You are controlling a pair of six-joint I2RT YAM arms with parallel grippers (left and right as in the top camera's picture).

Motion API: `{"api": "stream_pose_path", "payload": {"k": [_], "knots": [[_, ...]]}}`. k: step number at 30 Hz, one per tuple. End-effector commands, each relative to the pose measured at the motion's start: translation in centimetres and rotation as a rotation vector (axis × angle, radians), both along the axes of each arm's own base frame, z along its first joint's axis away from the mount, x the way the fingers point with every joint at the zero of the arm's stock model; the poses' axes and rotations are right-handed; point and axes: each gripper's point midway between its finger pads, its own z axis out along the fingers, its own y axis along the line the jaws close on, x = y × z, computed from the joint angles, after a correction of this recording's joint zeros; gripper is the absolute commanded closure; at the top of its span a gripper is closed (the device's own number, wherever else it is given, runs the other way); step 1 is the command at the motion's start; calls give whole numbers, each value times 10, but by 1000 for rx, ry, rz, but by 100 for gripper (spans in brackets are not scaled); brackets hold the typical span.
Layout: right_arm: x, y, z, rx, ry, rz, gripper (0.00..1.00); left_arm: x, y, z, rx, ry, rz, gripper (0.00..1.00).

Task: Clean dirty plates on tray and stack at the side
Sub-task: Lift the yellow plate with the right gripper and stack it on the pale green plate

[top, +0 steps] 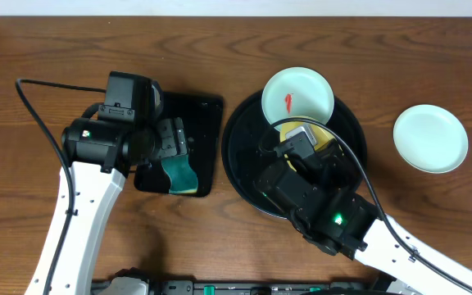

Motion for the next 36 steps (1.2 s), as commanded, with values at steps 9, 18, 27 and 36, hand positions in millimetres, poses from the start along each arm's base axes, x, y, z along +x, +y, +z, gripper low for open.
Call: {"api": "stream_pose_path", "payload": {"k": [9,18,27,36], "knots": [[27,-4,-36,584,249,-95,99,0,0,2,-6,-4,8,16],[69,-104,-13,1089,263,-273,99,0,0,2,-6,-4,8,16],[59,-289,-87,1328,114,-885,99,0,0,2,-6,-4,8,16],[59,-347,-152,1389,76,-1098,99,0,0,2,-6,-4,8,16]]}}
